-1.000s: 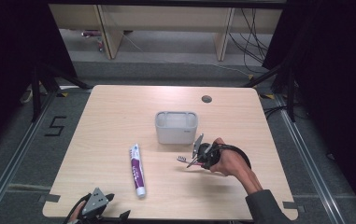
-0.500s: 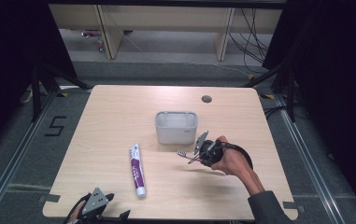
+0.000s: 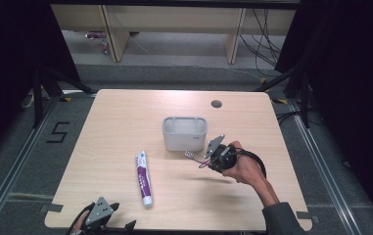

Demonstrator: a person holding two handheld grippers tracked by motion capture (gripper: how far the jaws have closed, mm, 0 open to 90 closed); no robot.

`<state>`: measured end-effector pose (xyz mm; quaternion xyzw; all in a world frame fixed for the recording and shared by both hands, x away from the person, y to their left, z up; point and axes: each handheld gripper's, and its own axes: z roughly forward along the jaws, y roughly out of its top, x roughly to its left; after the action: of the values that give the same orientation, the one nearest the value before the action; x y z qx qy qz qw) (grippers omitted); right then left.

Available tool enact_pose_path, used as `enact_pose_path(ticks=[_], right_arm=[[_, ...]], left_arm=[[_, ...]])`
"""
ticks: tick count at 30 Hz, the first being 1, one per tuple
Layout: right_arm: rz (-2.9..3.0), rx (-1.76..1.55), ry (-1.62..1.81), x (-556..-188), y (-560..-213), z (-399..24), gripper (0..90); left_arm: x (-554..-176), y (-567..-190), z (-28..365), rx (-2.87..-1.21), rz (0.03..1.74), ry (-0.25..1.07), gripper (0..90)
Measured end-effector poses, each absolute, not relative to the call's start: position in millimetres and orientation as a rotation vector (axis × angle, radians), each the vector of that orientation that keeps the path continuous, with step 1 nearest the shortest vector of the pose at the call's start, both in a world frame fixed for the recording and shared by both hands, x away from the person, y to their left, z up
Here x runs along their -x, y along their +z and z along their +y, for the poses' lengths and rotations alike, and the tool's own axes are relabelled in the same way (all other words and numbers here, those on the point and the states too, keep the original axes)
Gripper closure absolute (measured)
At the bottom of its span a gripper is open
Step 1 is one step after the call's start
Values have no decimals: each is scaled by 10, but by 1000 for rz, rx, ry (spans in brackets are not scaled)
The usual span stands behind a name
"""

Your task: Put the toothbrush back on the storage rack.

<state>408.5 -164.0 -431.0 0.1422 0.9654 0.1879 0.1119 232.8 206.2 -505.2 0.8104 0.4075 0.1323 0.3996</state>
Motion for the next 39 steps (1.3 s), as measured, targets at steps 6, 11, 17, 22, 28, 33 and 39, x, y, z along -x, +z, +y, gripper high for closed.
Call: enact_pose_path(ticks=[6, 11, 17, 22, 28, 33, 39], right_arm=[[2795, -441, 674, -4056, -4245, -1674, 830], [2768, -432, 704, -4045, -4223, -1675, 830], [2732, -434, 777, -4049, -4174, -1706, 830], [2699, -488, 834, -4040, -4133, -1731, 830], [2654, -532, 899, -4054, -4064, -1770, 830], [2594, -555, 961, -4079, -4017, -1799, 830], [2550, -578, 1041, -4110, -3949, -1825, 830]], left_arm=[[-2328, -5044, 2066, -2056, 1027, 316, 173], [-2326, -5043, 2068, -2057, 1024, 312, 173], [-2327, -5047, 2065, -2046, 1028, 316, 173], [-2325, -5046, 2066, -2055, 1025, 312, 173], [-2327, -5054, 2062, -2038, 1028, 319, 173], [-2327, -5054, 2061, -2039, 1027, 319, 173], [-2328, -5054, 2061, -2039, 1028, 318, 173]])
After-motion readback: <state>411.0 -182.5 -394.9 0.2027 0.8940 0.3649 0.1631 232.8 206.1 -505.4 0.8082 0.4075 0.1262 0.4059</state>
